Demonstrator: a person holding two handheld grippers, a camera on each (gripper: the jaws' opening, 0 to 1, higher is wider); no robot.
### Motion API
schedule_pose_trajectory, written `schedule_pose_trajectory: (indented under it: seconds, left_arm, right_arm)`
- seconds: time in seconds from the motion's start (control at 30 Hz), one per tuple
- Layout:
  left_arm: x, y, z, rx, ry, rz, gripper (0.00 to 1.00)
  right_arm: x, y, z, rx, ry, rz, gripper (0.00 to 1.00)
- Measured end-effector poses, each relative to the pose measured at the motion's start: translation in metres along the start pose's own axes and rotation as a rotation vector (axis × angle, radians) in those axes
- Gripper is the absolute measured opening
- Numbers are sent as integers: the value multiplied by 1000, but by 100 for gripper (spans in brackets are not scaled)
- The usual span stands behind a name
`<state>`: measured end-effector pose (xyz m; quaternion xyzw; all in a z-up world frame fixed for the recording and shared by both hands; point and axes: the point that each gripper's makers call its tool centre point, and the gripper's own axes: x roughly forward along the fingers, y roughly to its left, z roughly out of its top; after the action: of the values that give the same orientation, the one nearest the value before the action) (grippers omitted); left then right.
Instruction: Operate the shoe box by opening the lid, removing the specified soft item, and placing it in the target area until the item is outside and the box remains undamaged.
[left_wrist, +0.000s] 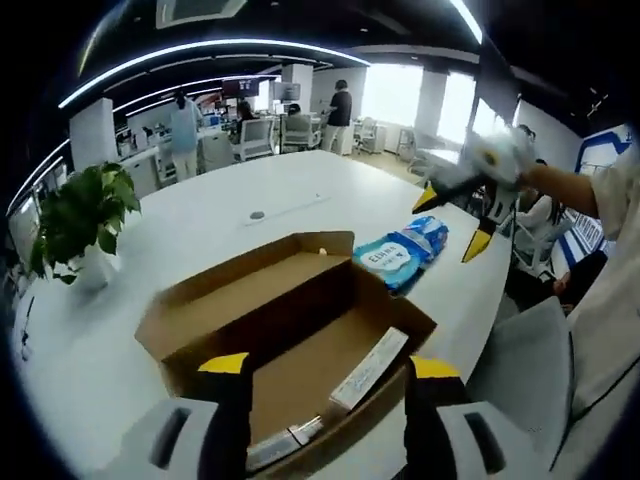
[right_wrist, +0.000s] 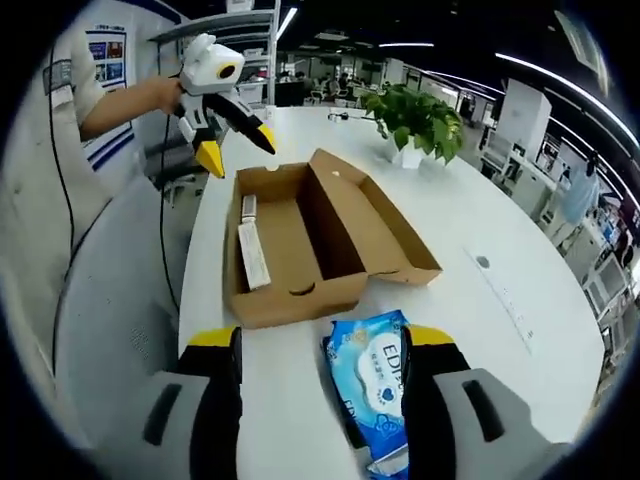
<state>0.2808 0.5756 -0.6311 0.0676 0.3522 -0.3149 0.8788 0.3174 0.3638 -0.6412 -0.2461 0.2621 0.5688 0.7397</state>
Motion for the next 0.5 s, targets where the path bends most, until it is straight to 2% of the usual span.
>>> schedule_pose_trajectory:
  seconds: [0.27, 0.37, 0.43, 0.5]
  left_arm:
    - [-19, 40, -36, -131, 4, 119, 62]
    - [-21, 50, -48, -164, 18, 157, 61]
    - [-22, 58, -61, -196, 48, 194, 58]
    - [-21, 63, -70, -225, 60, 202, 56]
  right_arm:
    - [20, 17, 11, -34, -5, 48, 60]
    - [27, 23, 17, -35, -14, 65, 60]
    - [33, 27, 21, -41, -21, 77, 60]
    - [38, 30, 24, -45, -25, 87, 60]
